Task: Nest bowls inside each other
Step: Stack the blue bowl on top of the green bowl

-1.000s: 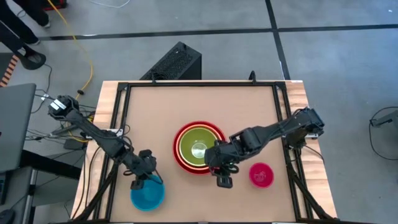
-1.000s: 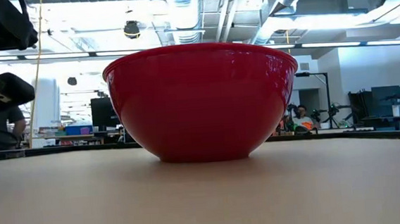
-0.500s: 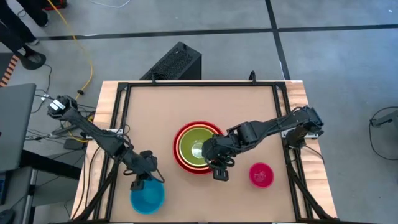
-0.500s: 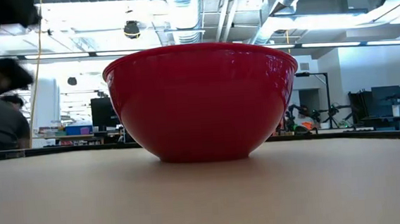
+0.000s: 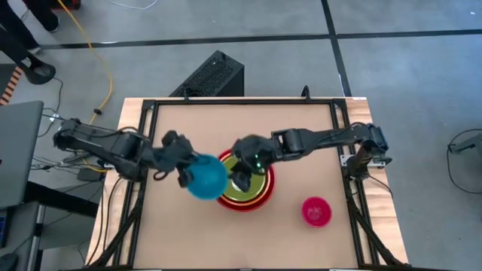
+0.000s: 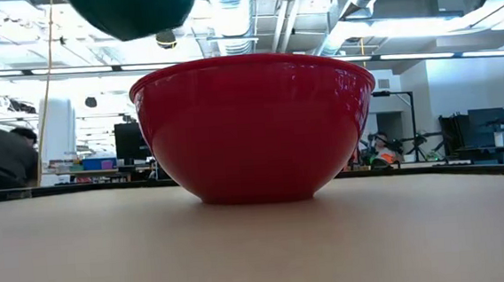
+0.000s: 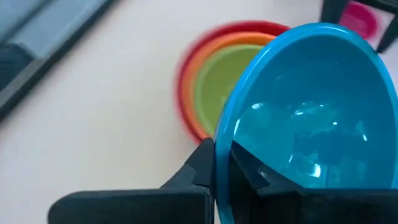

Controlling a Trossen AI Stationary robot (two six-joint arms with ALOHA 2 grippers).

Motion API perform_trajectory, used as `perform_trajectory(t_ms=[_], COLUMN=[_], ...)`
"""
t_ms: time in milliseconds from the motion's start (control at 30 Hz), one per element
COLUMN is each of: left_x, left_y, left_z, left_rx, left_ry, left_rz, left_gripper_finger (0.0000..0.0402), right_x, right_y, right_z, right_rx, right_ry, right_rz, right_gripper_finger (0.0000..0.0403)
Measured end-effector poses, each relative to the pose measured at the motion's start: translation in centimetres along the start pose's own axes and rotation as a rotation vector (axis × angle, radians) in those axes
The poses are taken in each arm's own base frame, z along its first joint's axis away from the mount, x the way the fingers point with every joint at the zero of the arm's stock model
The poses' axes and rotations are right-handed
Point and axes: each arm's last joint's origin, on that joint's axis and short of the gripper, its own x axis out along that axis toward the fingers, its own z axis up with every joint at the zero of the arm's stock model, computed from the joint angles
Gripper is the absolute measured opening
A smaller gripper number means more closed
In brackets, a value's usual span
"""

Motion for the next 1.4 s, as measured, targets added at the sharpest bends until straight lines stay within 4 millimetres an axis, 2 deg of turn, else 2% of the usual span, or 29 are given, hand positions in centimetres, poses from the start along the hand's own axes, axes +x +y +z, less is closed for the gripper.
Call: perform_trajectory(t_ms=[133,300,533,833,967,1200,1400], left_x=[0.0,0.6,0.8,1.2,2.0,4.0,4.8], left_y=[1.2,2.2,2.2,2.1,1.7,0.8,0.1], left_z=[0.8,0.4,1.1,2.0,2.1,2.0,2.3], left_rx=[-0.019,0.011,-0.037,-0.186,-0.188,-0.209,-0.177], left_ry=[-0.030,0.020,-0.052,-0.174,-0.170,-0.142,-0.132], left_rz=[0.103,0.194,0.207,0.253,0.262,0.275,0.218], left_gripper_finger=[0.0003,0.0003,0.0003,0.0003,0.0003,0.0025,0.0052], right_x=[-0.1,-0.3,-0.4,-0.6,-0.6,-0.6,-0.8], right_y=[-1.4,-2.5,-3.6,-3.8,-3.9,-4.5,-5.4], right_z=[1.2,1.8,2.5,2.7,2.7,2.3,1.7], right_rx=[0.093,0.110,0.123,0.100,0.088,0.081,0.079], right_ry=[-0.074,-0.104,-0.187,-0.248,-0.254,-0.214,-0.133], right_rz=[-0.070,-0.111,-0.230,-0.323,-0.348,-0.405,-0.473], right_gripper_finger=[0.0166,0.0166,0.0166,0.0163,0.0131,0.0014,0.0004])
